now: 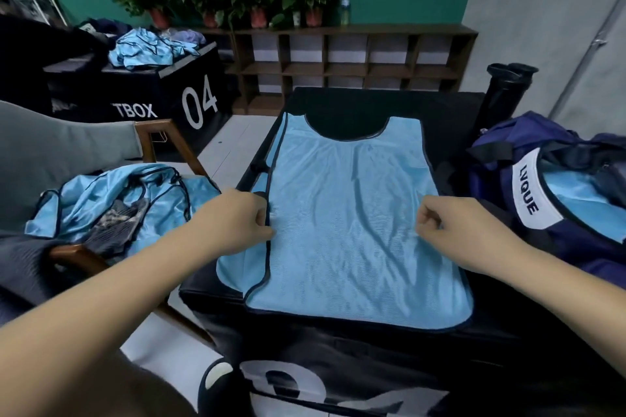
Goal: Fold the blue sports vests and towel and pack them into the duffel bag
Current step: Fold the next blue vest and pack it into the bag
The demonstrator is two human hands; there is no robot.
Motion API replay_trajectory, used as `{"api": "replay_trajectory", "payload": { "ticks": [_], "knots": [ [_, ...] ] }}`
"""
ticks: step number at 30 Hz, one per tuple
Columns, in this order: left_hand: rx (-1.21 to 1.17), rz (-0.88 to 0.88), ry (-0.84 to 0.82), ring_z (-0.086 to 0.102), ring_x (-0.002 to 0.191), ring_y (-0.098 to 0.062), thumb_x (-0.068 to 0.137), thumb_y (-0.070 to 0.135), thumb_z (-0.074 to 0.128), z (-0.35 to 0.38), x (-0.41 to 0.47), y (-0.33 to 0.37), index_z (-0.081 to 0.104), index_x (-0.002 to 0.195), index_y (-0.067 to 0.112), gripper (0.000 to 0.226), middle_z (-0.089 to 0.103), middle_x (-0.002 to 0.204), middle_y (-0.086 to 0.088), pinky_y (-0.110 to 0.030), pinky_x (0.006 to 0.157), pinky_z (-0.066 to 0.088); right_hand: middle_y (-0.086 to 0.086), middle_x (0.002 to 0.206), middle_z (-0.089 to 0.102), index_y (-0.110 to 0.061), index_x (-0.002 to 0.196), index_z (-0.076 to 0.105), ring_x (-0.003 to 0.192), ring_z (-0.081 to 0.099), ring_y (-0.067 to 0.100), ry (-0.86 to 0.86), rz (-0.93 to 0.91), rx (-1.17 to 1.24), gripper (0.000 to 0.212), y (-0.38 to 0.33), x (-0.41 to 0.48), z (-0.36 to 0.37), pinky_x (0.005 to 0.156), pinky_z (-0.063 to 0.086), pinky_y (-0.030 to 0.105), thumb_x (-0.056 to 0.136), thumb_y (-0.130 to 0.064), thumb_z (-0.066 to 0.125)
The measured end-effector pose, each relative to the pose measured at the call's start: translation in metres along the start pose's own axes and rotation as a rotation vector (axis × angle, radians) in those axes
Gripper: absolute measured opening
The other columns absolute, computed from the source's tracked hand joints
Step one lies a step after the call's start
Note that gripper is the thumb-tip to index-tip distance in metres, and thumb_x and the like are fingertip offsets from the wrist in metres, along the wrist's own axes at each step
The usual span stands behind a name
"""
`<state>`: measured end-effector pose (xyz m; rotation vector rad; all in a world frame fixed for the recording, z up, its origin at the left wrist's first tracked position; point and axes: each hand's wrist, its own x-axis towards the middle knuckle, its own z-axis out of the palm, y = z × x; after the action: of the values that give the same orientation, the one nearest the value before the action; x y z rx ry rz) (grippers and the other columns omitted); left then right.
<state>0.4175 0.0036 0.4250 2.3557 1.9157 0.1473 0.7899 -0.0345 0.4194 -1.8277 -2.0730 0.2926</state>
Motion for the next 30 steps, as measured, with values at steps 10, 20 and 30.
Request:
{"api": "replay_trajectory", "payload": {
  "ticks": [10,20,30],
  "knots": [
    [0.131,-0.05,-0.136,0.065,0.07,-0.018,0.087,0.053,0.073,0.007,-0.012,0.009,0.071,0.082,0.013,0.04,0.072,0.077,-0.002,-0.028,0.054,0.043,0.001,0.077,0.064,-0.018,0.092,0.049,0.061,0.059,0.016,-0.2,0.21,-0.302,0.037,0.011,-0.019,-0.012,0.056,0.045,0.033,0.1,-0.052,0.062],
    [-0.155,-0.092,-0.183,0.044,0.057,-0.015,0.085,0.035,0.067,-0.011,-0.005,-0.014,0.062,0.069,0.014,0.027,0.055,0.063,0.001,-0.032,0.056,0.038,0.008,0.082,0.069,-0.015,0.093,0.055,0.045,0.07,0.025,-0.279,0.317,-0.188,0.02,0.017,-0.016,-0.01,0.055,0.057,0.036,0.1,-0.033,0.06],
    [-0.492,-0.27,-0.234,0.049,0.062,-0.015,0.091,0.017,0.066,-0.026,-0.006,-0.064,0.07,0.082,0.006,0.015,0.066,0.07,0.003,-0.026,0.053,0.035,0.009,0.064,0.067,0.001,0.089,0.056,0.045,0.06,0.011,-0.088,0.322,0.277,0.026,0.012,-0.015,-0.009,0.047,0.046,0.029,0.099,-0.022,0.063]
  ]
}}
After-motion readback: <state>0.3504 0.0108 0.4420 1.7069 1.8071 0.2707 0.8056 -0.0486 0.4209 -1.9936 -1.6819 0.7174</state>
